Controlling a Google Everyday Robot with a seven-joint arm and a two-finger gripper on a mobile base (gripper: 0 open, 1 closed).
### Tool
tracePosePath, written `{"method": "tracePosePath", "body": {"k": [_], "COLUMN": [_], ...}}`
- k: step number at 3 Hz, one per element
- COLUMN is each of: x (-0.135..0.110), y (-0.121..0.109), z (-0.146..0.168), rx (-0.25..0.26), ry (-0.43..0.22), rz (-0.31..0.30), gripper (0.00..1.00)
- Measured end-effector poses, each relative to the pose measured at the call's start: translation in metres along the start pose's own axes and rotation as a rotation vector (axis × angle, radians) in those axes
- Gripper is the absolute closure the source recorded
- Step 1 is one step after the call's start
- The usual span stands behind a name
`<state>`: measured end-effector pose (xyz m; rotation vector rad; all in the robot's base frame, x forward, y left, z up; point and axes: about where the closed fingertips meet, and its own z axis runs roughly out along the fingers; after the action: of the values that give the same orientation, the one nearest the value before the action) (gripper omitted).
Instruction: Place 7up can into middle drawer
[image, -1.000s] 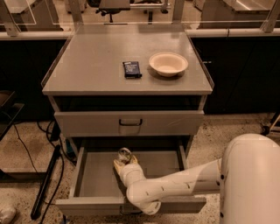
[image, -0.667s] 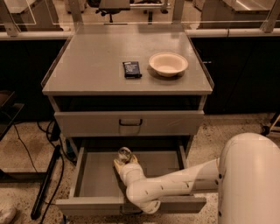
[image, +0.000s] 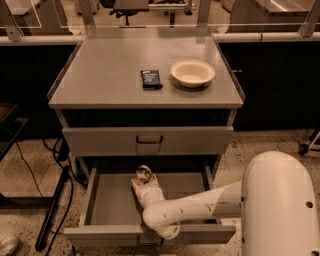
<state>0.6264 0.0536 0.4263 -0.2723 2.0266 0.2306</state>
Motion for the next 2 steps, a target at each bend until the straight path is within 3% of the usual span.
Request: {"method": "tracePosePath", "body": {"k": [1,2], "x": [0.013,0.041], "y": [0.007,0.017], "z": [-0.001,-0.02], "rx": [-0.006,0.005], "ry": [0.02,0.041], "rz": [0.0,0.041], "gripper": [1.0,1.0]}}
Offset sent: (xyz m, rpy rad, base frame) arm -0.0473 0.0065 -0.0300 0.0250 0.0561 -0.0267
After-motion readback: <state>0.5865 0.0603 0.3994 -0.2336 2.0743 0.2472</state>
